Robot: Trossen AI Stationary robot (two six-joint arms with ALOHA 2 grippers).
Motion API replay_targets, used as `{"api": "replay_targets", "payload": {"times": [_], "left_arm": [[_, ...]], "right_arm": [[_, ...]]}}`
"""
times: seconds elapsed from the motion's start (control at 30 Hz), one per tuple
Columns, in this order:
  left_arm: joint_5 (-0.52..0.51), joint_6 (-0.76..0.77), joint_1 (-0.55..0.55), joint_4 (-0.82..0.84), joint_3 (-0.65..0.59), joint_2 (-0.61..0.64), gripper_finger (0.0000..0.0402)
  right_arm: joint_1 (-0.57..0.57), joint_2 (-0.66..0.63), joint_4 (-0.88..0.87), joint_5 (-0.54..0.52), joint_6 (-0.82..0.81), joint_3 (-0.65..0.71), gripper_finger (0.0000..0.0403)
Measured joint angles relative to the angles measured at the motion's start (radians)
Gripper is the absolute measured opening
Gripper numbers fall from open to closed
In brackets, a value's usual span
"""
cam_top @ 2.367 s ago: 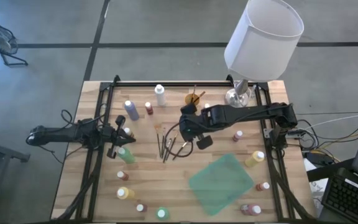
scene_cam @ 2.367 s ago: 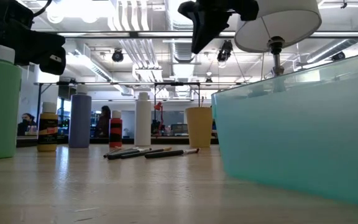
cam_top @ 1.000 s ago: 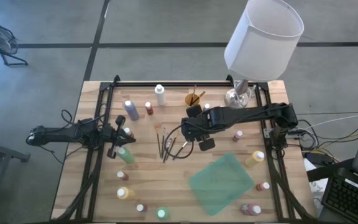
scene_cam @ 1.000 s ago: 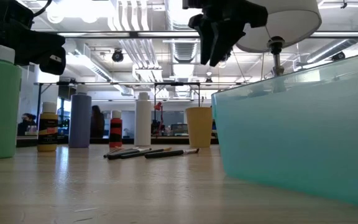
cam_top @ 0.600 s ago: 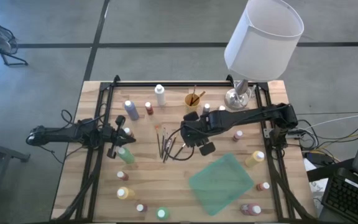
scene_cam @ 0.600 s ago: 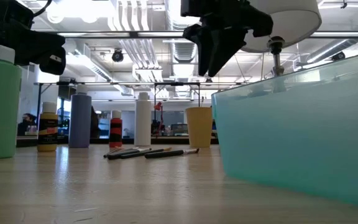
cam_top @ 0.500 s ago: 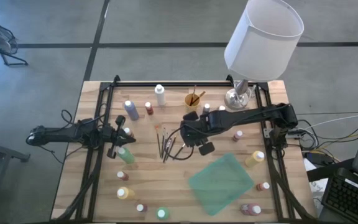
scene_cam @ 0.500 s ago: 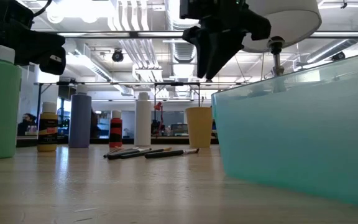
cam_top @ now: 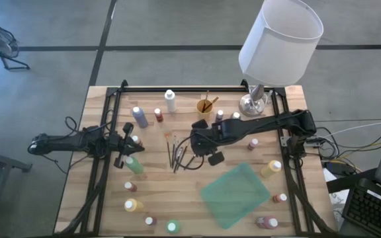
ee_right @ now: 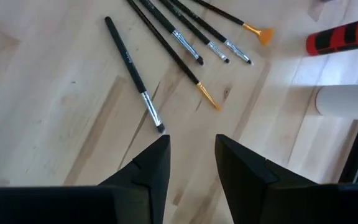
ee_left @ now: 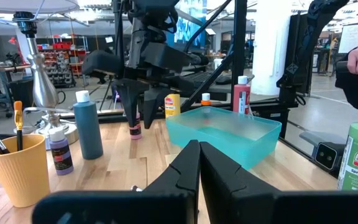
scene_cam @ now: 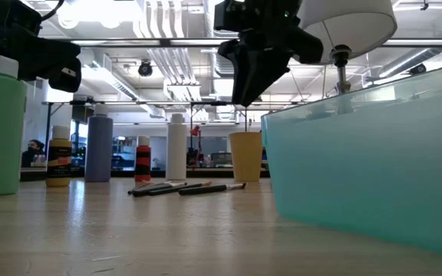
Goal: Pick & Place Paint Supplies
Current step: Put the silver paintbrush into the yellow cup
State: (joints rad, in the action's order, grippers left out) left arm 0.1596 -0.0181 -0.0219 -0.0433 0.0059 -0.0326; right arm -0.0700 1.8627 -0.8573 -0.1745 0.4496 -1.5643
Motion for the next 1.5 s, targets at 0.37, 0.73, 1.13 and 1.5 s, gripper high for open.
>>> {"api": "replay_targets", "payload": {"times": [0.37,0.73,1.13,1.5], "left_arm": [[0.0,0.0,0.0,0.0,0.0,0.0,0.0014],[0.0,0.0,0.0,0.0,0.0,0.0,0.0014],[0.0,0.0,0.0,0.0,0.0,0.0,0.0014],[0.0,0.0,0.0,0.0,0.0,0.0,0.0014]], "right_arm": [[0.032,0.001,0.093,0.0,0.03,0.07,0.0162],[0.058,0.001,0.217,0.003,0.032,0.183,0.0164],[0.058,0.001,0.322,0.016,0.05,0.272,0.0132],[0.062,0.001,0.425,0.1,0.013,0.314,0.0156]]}}
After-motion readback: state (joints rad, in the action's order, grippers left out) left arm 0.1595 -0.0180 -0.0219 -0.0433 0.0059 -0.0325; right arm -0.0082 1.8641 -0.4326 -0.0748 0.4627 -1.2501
